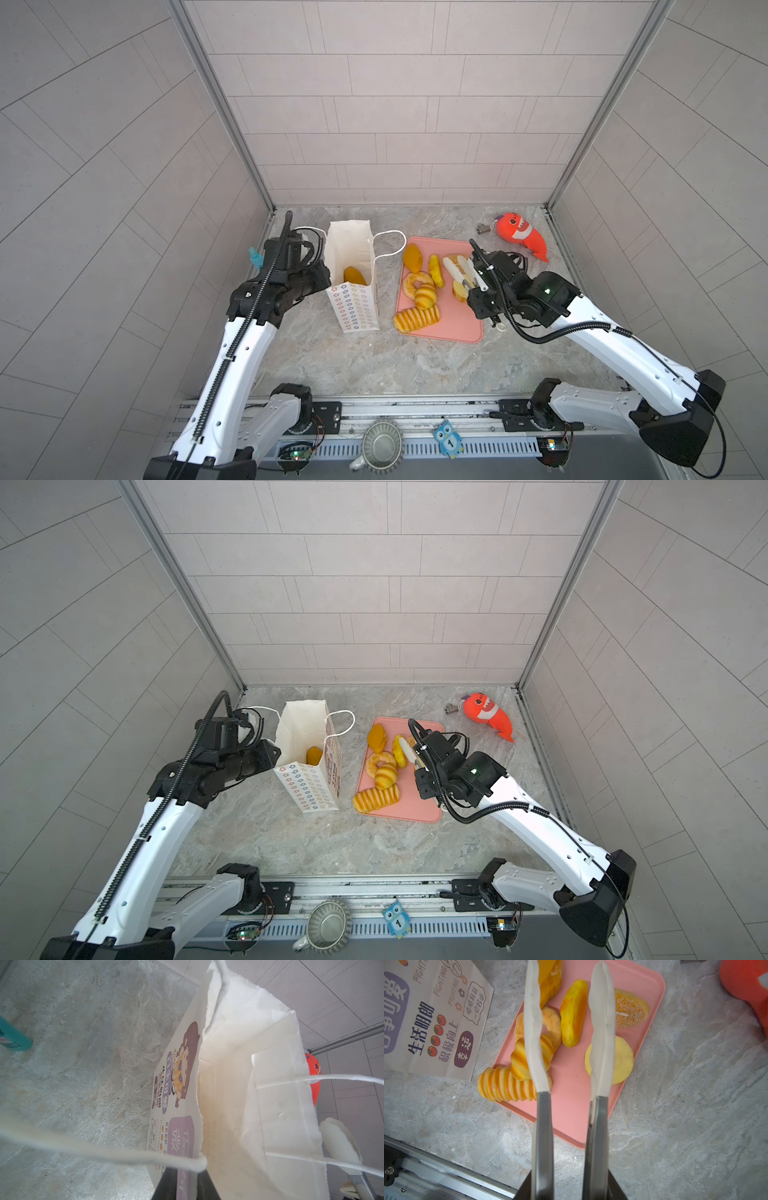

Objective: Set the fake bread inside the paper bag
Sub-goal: 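Lower the tong toward the striped croissant on the tray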

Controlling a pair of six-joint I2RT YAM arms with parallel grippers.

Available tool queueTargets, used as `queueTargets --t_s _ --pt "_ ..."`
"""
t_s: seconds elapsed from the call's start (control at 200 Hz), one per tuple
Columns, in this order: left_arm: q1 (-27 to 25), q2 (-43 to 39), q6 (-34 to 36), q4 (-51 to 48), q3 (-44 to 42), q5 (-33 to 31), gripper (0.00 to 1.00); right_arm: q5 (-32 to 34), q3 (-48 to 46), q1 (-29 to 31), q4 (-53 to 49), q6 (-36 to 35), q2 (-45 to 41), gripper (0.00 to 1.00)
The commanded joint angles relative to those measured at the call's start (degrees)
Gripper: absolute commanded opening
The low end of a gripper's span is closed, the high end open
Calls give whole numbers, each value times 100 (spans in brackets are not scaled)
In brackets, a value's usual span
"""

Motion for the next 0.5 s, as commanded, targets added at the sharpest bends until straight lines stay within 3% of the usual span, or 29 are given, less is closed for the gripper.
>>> queueTargets --t_s 0.0,0.495 --pt "28 -36 55 -109 173 -6 26 -312 -190 -20 339 299 -195 39" --pt "28 -71 38 -124 146 9 33 -1138 -993 -54 991 830 -290 40"
